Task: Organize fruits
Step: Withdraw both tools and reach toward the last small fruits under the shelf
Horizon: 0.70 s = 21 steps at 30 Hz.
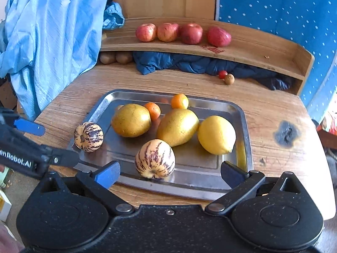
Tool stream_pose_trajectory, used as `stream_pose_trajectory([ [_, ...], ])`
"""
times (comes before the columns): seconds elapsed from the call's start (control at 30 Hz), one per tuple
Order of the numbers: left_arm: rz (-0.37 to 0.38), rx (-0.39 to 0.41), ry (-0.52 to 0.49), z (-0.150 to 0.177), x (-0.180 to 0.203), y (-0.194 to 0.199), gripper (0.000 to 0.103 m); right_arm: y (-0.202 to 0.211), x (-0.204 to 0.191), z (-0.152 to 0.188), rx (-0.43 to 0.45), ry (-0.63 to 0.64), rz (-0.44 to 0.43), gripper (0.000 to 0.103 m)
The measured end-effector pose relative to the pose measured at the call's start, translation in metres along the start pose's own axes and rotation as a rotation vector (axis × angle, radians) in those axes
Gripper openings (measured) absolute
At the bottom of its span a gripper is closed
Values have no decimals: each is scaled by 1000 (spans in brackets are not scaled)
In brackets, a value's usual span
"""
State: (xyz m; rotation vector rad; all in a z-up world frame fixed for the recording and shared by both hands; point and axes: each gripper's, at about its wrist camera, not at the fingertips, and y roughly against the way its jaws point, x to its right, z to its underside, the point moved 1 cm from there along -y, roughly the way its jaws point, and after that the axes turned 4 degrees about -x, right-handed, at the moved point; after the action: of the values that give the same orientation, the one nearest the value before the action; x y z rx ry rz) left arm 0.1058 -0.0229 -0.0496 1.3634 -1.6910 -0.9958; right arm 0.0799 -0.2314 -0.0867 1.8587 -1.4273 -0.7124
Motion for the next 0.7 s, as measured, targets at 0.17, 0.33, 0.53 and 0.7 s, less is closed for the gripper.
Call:
stream_pose_trajectory([
  [0.17,-15,-34,-27,5,3,1,102,1,4,-3,9,-22,5,102],
  [0.33,-24,-25,-43,-3,6,5,102,3,10,-9,29,-44,11,102],
  [0.53,-28,-10,-65,-16,10,7,102,1,21,-17,52,-74,34,102],
  [0.7,-25,6,-74,-34,15,5,102,-4,31,-26,67,-86,76,102],
])
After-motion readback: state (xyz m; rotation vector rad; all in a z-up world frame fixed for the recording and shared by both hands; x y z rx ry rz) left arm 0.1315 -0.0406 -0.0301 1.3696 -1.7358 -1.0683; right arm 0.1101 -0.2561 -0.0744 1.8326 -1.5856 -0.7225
